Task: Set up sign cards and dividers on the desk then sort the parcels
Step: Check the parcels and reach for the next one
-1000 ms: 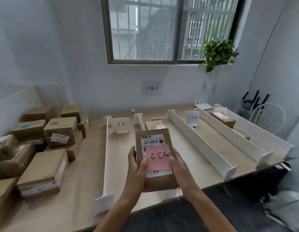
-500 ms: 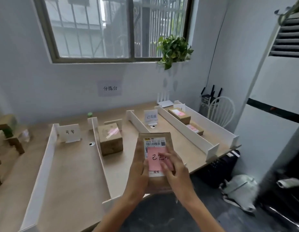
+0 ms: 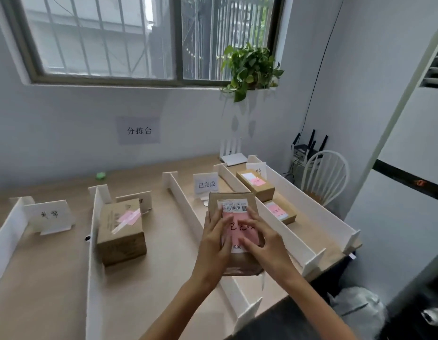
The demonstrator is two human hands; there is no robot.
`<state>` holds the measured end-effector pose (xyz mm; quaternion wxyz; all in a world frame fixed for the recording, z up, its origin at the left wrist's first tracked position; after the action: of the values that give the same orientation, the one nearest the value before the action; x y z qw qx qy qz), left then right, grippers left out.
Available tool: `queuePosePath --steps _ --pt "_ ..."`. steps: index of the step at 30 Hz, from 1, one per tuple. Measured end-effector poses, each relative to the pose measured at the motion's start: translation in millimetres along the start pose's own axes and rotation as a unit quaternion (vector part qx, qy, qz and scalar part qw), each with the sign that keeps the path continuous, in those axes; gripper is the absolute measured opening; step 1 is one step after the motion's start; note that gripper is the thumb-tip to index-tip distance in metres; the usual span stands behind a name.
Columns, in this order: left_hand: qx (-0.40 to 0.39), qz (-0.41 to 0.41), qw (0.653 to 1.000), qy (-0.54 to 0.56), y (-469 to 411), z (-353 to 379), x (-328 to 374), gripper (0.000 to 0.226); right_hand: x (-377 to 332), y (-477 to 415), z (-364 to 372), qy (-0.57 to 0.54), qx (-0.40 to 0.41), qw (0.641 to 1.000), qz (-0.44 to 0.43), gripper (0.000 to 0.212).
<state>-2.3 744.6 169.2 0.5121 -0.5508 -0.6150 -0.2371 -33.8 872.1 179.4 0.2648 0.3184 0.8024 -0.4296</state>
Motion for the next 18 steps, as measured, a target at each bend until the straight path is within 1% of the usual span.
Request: queuePosePath --steps 4,6,11,14,18 --pt "-0.031 0.02 0.999 0.008 -49 34 -7 0.038 57 -35 -6 -0.055 -0.038 0.997 0.026 0.041" --pt "-0.037 0.015 0.999 0.003 -71 50 -18 0.036 87 -49 -4 -0.088 -0.055 0.994 0.041 0.038" --pt "-0.03 -0.072 0.997 -0.018 -137 83 -70 0.036 167 -98 1 -0.161 -0.063 0.981 0.089 0.039" --pt "-0.033 -0.122 0.991 -0.031 -181 106 -110 0.036 216 -136 20 -0.178 -0.107 0.973 0.101 0.036" --pt "-0.03 -0.197 0.979 -0.047 -245 129 -171 0.029 288 -190 51 -0.175 -0.156 0.963 0.13 0.032"
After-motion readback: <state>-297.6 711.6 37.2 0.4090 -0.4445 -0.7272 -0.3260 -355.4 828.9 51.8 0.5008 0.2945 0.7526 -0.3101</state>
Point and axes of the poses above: each hand's wrist, its own y-axis away from the middle knuckle, its own z-axis out of the palm, x = y × z, the point moved 9 cm from there along -y, towards the middle knuckle, and after that the axes turned 12 degrees about -z, right-handed, at the moved point
